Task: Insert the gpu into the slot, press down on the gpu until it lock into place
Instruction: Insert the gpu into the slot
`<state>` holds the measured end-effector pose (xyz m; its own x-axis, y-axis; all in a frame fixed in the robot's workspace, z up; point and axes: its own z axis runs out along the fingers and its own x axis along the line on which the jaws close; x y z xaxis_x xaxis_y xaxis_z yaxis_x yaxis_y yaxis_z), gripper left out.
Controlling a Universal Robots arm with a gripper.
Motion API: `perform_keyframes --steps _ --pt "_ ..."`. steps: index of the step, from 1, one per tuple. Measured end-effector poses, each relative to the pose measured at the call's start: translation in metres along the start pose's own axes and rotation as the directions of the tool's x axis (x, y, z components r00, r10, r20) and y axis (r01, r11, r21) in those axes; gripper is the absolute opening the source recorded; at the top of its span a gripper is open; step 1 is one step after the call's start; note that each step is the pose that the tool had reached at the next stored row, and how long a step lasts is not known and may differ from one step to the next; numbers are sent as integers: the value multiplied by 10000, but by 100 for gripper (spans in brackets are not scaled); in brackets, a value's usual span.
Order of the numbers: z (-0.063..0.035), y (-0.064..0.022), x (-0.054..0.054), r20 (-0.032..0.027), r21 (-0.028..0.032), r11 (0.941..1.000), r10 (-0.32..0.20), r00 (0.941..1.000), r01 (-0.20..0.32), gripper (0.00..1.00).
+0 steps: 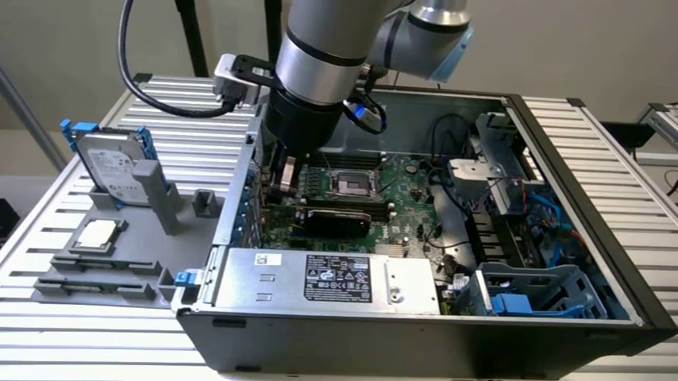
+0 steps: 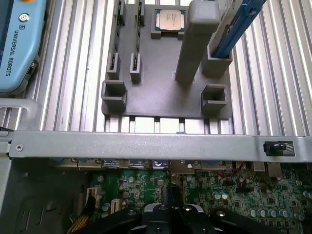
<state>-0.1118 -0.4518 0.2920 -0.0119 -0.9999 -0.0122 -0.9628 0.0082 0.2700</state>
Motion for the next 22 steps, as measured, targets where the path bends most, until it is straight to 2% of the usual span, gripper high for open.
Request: perform_keyframes --steps 17,22 --pt "12 78 -100 42 -1 9999 151 9999 -151 11" --pt "9 86 -108 50 -31 9998 183 9998 -182 11"
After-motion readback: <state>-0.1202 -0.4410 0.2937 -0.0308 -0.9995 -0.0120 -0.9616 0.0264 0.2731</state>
